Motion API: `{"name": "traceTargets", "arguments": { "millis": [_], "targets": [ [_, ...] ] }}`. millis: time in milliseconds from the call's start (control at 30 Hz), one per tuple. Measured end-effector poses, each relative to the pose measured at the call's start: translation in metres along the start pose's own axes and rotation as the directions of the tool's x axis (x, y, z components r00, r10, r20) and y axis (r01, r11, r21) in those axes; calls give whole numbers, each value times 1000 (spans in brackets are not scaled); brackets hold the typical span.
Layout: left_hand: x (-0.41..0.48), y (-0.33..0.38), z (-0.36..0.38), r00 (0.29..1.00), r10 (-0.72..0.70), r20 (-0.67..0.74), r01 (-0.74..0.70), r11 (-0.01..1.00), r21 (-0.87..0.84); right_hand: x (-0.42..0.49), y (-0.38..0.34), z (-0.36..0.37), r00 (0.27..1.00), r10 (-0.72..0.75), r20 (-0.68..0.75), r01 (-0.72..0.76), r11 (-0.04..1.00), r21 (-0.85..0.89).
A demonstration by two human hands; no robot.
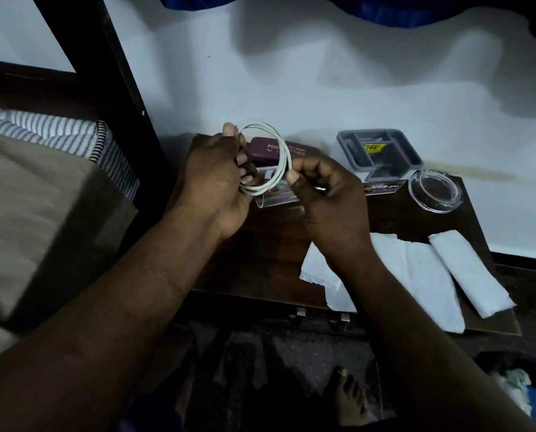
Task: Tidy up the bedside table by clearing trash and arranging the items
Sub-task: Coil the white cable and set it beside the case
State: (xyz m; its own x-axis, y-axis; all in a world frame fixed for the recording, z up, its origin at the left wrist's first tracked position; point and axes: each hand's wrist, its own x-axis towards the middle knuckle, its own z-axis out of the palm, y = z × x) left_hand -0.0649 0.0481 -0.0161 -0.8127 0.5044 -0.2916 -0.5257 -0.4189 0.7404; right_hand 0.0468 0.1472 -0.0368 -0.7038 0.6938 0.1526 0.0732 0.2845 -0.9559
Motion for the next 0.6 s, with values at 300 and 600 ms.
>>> {"name": "traceTargets", "arguments": {
  "millis": [300,600],
  "targets": [
    [-9,-10,11,983,85,-164,-59,986,154,-10,-13,11,959,269,93,-284,884,372],
    [-13,-10,12,977,167,-133,-103,915,390,-11,-13,11,965,254,71,-263,910,321]
  ]
}}
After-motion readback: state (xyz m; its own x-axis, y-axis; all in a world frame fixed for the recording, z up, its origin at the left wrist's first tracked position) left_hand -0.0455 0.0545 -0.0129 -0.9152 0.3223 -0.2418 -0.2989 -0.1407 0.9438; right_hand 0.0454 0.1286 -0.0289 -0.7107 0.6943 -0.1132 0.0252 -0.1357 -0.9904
